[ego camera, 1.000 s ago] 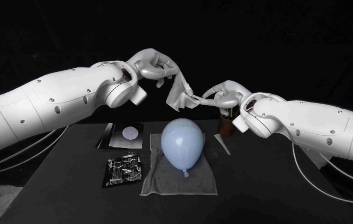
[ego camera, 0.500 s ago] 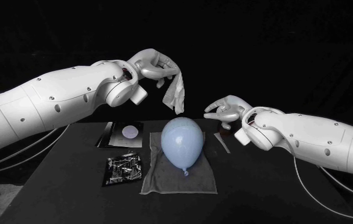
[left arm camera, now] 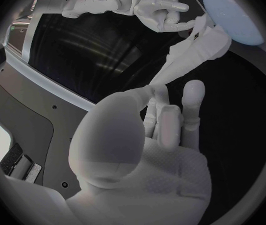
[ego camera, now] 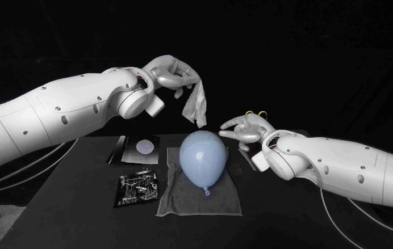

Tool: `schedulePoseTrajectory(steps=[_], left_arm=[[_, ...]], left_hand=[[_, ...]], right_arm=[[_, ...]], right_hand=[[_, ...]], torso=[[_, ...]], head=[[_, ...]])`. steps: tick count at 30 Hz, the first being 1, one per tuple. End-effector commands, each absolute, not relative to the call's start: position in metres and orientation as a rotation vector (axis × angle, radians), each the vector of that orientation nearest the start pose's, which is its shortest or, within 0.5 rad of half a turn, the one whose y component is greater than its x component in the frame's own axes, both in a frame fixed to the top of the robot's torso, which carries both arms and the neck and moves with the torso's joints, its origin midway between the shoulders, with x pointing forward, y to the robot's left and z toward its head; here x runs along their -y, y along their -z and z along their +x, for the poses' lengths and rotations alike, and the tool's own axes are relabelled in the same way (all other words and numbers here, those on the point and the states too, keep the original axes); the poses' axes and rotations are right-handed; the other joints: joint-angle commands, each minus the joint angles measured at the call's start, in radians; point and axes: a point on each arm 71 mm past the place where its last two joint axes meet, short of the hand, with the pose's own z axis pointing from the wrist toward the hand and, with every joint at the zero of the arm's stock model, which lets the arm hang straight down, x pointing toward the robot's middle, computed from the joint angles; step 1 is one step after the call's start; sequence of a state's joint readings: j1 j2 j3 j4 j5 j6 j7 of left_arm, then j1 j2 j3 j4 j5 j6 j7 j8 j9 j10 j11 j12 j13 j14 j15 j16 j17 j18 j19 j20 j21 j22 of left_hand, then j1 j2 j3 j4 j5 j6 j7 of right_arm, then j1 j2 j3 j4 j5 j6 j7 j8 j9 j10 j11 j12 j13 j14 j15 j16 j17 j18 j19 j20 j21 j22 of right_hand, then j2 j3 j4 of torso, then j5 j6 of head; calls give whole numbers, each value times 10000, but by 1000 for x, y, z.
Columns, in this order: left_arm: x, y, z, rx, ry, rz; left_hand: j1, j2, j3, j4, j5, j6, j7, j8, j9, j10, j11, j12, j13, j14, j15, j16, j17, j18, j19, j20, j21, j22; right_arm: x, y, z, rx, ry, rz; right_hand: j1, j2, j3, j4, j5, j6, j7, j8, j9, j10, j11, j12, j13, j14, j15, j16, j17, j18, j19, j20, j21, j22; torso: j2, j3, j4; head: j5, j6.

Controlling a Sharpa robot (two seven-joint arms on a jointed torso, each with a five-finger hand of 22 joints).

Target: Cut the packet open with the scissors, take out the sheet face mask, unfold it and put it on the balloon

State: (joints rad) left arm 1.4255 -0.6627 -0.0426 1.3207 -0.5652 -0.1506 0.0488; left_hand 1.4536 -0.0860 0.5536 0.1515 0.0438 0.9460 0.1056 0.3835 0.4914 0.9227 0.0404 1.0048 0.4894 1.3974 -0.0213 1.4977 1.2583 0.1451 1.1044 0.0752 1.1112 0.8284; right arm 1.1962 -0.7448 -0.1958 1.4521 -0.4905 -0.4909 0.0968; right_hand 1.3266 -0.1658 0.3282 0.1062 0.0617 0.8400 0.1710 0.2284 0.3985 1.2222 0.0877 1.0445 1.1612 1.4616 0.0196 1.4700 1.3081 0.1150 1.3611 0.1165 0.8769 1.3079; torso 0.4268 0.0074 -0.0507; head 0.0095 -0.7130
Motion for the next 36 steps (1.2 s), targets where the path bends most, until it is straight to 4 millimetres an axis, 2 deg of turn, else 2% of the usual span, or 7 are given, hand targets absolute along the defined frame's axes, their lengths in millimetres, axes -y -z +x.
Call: schedulePoseTrajectory(steps=[1,13,16,18,19,26,36], left_arm=[[-161,87,550,-17024,12377,-4755],[-158,87,550,-16938,12472,-5005],[-157,86,550,-16932,12516,-5010],[-156,86,550,-16936,12544,-5006],[-155,86,550,-16943,12564,-5002],[-152,86,549,-16989,12656,-4961],[-154,86,549,-16981,12638,-4986]], left_hand=[[-29,77,186,-103,46,44,-13,40,1806,18,-44,68,17,62,5,39,28,61,92,6,39,9],[-37,77,195,-104,45,42,-12,42,1810,20,-43,71,19,66,6,42,33,58,104,6,54,30],[-48,81,211,-107,45,40,-10,44,1816,21,-42,75,20,77,7,49,49,57,104,6,62,37],[-48,81,211,-107,45,40,-10,44,1816,21,-42,75,20,77,7,49,49,57,104,6,62,37],[-48,81,211,-107,45,40,-10,44,1816,21,-42,75,20,77,7,49,49,57,104,6,62,37],[-55,81,224,-112,45,36,-8,45,1821,21,-40,78,22,87,8,55,65,53,117,7,81,62],[-55,81,224,-112,45,36,-8,45,1821,21,-40,78,22,87,8,55,65,53,117,7,81,62]], right_arm=[[181,235,479,-15598,-10859,7972],[138,237,482,-15874,-11151,7543],[131,239,482,-16249,-11088,7369],[129,240,482,-16377,-11064,7310],[128,240,482,-16427,-11048,7290],[124,241,483,-16477,-10973,7432],[123,242,487,-16068,-10757,7948]], right_hand=[[92,-68,-57,-7,-15,56,-4,53,10,-8,-14,-2,-25,35,-14,43,1103,53,60,9,-48,744],[-28,-272,-633,84,-123,-779,261,-117,-79,-1343,225,-873,-868,-893,225,-486,145,329,-913,150,-2099,326],[-255,-322,-1840,500,-110,-2509,713,-261,-65,-3308,830,-1392,-1427,-2218,688,-918,-742,458,-2174,508,-4024,-130],[1011,717,-4983,1522,13,-3875,969,749,563,-4278,1010,-466,-1409,-2905,1021,-676,-1147,614,-2425,834,-4070,-165],[1149,176,-5094,1865,-109,-4193,1008,908,663,-4303,1019,-335,-1484,-2942,965,-620,-1236,614,-2421,900,-4041,-164],[993,-23,-5127,1912,-108,-5110,1085,1966,1208,-4558,1109,148,-1902,-3021,1062,-378,-1510,654,-2461,1014,-3929,-180],[1193,1012,-4802,1785,-125,-4519,949,3162,1432,-4125,975,742,-2409,-2367,936,25,-1302,689,-2216,940,-3621,-151]], torso=[[6,-1,0],[7,-3,17],[12,-12,19],[12,-18,7],[9,-17,4],[-6,7,1],[11,-3,1]], head=[[-24,-2],[-60,36],[-81,43],[-64,41],[-56,39],[-27,51],[-75,69]])
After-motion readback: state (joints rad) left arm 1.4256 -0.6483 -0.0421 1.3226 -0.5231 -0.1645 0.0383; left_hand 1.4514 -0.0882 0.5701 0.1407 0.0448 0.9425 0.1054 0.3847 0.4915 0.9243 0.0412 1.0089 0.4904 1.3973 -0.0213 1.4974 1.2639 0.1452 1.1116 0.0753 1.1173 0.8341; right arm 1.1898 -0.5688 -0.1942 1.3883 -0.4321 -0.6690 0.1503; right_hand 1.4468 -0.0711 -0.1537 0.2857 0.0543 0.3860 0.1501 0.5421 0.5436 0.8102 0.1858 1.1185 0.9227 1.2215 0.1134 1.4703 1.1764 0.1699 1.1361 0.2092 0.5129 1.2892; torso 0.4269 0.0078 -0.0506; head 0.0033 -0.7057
